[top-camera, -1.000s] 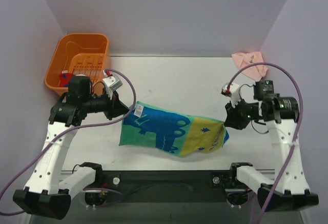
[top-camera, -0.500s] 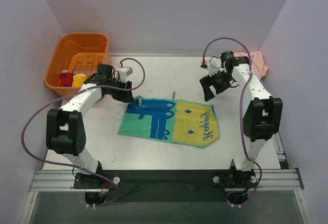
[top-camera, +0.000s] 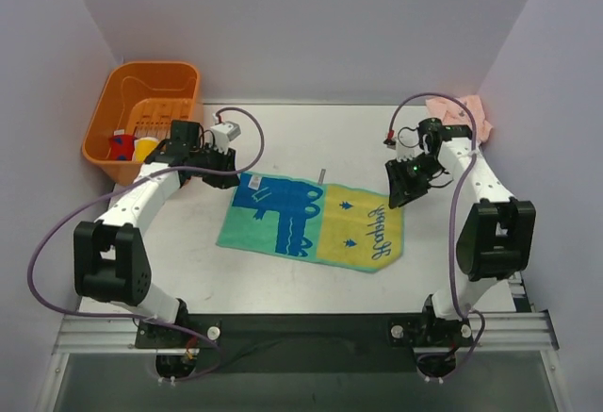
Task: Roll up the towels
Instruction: Flatten the towel
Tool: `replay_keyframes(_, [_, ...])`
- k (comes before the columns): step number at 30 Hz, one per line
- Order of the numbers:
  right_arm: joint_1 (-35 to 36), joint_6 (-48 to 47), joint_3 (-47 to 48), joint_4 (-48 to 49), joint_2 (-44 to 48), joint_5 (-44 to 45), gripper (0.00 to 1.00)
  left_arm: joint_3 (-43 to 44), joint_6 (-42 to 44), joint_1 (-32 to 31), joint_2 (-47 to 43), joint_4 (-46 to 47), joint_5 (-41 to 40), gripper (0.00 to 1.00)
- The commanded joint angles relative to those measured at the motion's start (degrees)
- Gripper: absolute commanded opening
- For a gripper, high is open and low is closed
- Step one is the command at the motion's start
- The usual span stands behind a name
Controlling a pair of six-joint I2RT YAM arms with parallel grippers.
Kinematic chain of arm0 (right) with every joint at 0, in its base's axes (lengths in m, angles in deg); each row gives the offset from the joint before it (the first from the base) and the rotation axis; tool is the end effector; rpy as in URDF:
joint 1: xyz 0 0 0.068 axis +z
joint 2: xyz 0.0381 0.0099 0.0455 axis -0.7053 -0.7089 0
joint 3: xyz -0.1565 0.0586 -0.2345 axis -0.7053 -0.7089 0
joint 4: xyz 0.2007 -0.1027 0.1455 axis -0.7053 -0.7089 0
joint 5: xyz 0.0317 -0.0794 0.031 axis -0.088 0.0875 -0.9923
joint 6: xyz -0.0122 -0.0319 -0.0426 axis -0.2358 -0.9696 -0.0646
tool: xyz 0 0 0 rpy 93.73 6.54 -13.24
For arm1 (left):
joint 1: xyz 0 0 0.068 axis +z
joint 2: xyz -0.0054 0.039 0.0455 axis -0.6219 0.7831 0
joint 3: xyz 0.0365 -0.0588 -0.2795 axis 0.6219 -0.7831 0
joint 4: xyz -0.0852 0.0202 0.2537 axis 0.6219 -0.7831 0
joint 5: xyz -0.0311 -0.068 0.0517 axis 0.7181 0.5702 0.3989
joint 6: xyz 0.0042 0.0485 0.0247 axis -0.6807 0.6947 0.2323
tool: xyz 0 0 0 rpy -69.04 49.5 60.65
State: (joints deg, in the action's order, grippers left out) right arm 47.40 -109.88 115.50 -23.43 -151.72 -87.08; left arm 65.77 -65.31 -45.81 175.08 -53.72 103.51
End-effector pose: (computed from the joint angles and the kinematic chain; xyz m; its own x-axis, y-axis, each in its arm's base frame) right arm 0.3429 0.0326 0.2851 -0.7820 -0.3407 -0.5219 -0.5318 0.8015 0.2736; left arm 0.3253 -0.0594 0.2791 -0.6674 0.2454 -0.7031 0.5454 0.8039 -0.2371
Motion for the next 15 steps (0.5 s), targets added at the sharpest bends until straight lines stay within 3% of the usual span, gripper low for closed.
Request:
replay_keyframes(1, [0.3, 2.8, -2.4, -3.4, -4.2, -2.1, 0.3, 2.7, 2.2, -2.7, 3.3, -2.0, 2.1, 0.34])
replay_keyframes(7, [-0.5, 3.5, -1.3, -2.7, -11.3, -0.4, 0.25, 0.7, 3.6, -6.3, 4.4, -4.2, 0.1, 0.34])
replay_keyframes(9, [-2.3, 2.9, -1.5, -3.6, -10.2, -3.4, 0.3, 0.2, 4.3, -7.6, 3.6, -5.4, 1.5, 0.35])
replay_keyframes(11, [-4.5, 1.5, -2.8, -5.9, -8.7, -6.5, 0.42, -0.6, 5.9, -8.9, 2.5, -6.5, 4.8, 0.45])
replay_keyframes(15, [-6.3, -0.7, -7.7, -10.7, -4.9, -9.1, 0.49, -1.3, 14.2, -18.4, -1.5, -7.8, 2.9, 0.53])
